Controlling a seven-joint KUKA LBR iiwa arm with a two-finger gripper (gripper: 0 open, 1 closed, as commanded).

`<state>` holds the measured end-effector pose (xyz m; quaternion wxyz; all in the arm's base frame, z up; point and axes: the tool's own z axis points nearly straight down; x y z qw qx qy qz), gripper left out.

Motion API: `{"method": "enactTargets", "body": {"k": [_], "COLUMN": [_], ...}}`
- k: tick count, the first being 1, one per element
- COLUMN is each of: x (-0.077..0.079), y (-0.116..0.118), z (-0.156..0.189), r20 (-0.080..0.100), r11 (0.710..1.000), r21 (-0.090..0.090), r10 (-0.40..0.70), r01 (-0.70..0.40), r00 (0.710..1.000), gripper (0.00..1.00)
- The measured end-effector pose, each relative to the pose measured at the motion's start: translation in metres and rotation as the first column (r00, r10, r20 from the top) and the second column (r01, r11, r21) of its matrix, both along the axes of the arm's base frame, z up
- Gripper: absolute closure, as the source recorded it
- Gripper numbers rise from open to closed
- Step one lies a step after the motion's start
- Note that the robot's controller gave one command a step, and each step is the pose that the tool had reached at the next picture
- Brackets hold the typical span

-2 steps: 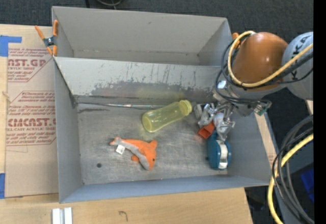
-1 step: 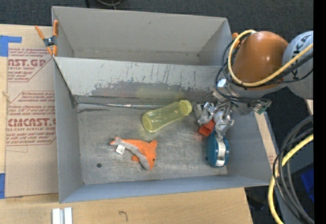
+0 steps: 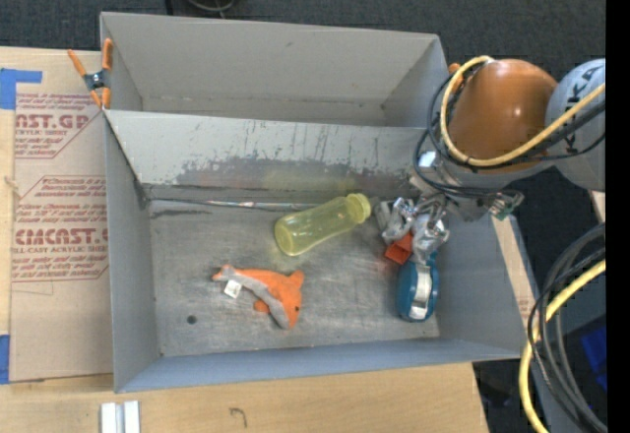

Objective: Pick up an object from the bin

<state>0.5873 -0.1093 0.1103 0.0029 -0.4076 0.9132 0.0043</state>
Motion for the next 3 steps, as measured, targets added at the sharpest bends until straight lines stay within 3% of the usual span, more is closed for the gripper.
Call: {"method": "enactTargets", "body": {"k": [2,3], "x": [-0.002,-0.001], "y": [0.001,0.002], "z": [0.020,0.035], "r20": [-0.008,-0.003], "r11": [1.000,1.000], "r21": [-0.002,-0.003], "r10": [0.001,0.002], "r01": [-0.001,-0.002], "r00": [1.000,1.000], "gripper": [1.00,1.00]}}
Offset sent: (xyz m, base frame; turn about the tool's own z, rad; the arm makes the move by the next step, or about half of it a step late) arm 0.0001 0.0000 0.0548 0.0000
